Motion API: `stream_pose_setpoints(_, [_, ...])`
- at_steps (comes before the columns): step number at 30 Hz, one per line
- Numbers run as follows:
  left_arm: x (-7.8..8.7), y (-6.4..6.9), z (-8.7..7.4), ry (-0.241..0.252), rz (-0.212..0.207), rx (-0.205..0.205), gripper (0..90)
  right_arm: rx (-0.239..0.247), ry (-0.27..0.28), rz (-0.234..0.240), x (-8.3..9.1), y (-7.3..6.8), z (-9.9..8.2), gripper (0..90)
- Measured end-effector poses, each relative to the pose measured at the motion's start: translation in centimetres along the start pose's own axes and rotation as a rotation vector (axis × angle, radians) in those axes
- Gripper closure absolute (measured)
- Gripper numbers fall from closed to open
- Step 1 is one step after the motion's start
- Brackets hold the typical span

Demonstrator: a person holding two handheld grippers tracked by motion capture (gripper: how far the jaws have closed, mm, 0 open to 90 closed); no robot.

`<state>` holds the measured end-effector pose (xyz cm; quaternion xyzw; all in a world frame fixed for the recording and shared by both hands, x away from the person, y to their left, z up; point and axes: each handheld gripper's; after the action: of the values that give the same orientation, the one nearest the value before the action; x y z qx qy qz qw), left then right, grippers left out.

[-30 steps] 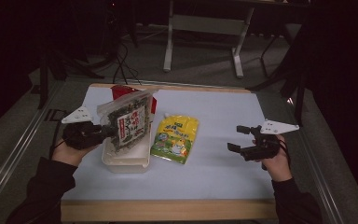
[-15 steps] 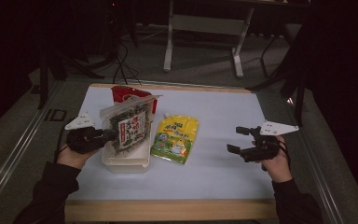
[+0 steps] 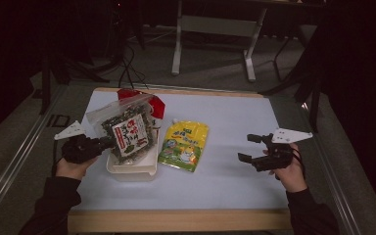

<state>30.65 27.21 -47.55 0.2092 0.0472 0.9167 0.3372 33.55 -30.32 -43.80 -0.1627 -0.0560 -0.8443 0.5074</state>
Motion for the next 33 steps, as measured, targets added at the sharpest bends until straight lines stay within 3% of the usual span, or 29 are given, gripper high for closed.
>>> stream_pose_setpoints(5, [-0.1,0.0,0.1,-0.019,0.057,-0.001,74.0,-0.030,-0.020,0.003,-0.2,0.0,-0.1,14.0])
stream_pose_setpoints(8, [-0.5,0.6,0.1,-0.033,0.093,-0.032,65.6,-0.043,-0.020,0.000,-0.3,0.0,-0.1,13.6])
stream_pose_setpoints(11, [-0.6,0.6,0.1,-0.031,0.108,-0.016,59.6,-0.047,-0.022,-0.023,-0.4,-0.1,-0.1,12.6])
stream_pose_setpoints(13, [-0.5,0.8,0.1,-0.026,0.127,-0.022,55.7,-0.046,-0.030,-0.014,-0.5,-0.2,-0.1,12.1])
stream_pose_setpoints(18, [-0.4,1.9,0.3,-0.005,0.114,-0.048,49.3,-0.031,-0.045,-0.020,-0.6,-0.3,-0.2,12.7])
stream_pose_setpoints(27, [0.5,3.3,1.0,0.040,0.143,-0.057,36.4,-0.044,-0.045,-0.024,-0.7,-0.2,-0.3,12.3])
stream_pose_setpoints(30, [1.6,4.3,1.0,0.075,0.163,-0.077,32.8,-0.044,-0.042,-0.021,-0.6,-0.2,-0.4,12.1])
stream_pose_setpoints(33, [2.4,5.5,1.0,0.097,0.166,-0.076,20.6,-0.042,-0.042,-0.030,-0.6,-0.2,-0.4,12.2])
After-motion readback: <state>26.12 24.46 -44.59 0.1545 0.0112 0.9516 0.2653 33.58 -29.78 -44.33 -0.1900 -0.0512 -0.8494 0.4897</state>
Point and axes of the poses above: each handheld gripper's, and its own axes: x roughly backward along the jaws, z roughly out of its top, y roughly to its right, and after that the axes turned 5 degrees about y, right-handed
